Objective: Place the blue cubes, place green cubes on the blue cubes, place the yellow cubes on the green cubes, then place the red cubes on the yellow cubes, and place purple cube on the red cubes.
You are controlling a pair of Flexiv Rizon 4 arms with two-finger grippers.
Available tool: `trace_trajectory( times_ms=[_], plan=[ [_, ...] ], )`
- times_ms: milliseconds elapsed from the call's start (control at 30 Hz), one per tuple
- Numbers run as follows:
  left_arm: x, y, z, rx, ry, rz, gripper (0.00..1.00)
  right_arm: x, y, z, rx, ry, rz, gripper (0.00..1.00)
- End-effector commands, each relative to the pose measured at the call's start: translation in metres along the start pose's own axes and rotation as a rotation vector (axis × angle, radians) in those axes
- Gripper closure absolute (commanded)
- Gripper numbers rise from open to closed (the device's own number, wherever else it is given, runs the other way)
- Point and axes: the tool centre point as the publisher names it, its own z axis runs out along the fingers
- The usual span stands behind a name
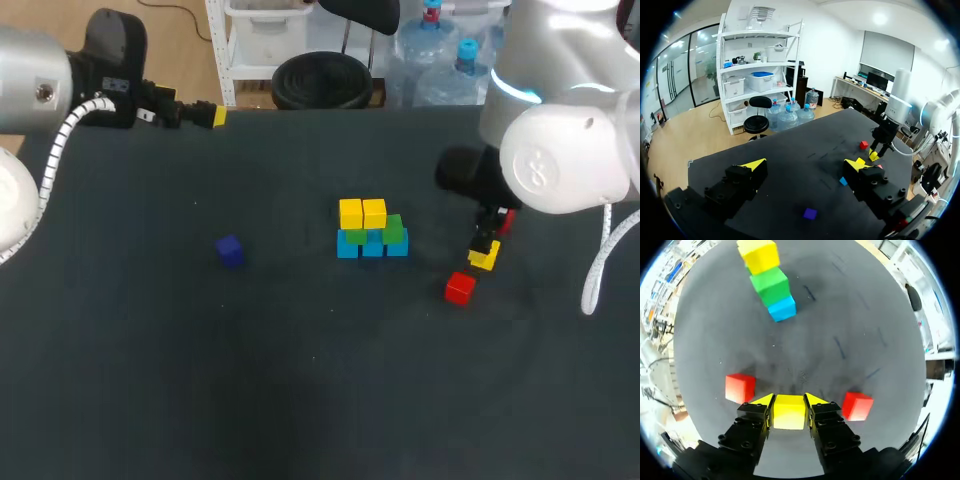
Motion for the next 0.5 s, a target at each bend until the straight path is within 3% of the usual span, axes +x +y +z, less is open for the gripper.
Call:
trace_trajectory(
  times_ms=[33,300,500],
  plan=[
    [0.000,0.001,0.001,0.002,-0.002,0.000,0.00,-0.001,0.004,-0.020,0.048,0.048,-0.074,1.00],
    [0.000,0.001,0.001,0.002,-0.002,0.000,0.00,-0.030,0.002,-0.067,0.135,0.068,-0.221,1.00],
    [0.000,0.001,0.001,0.002,-0.002,0.000,0.00,-0.052,0.005,-0.078,0.151,0.039,-0.268,1.00]
  ],
)
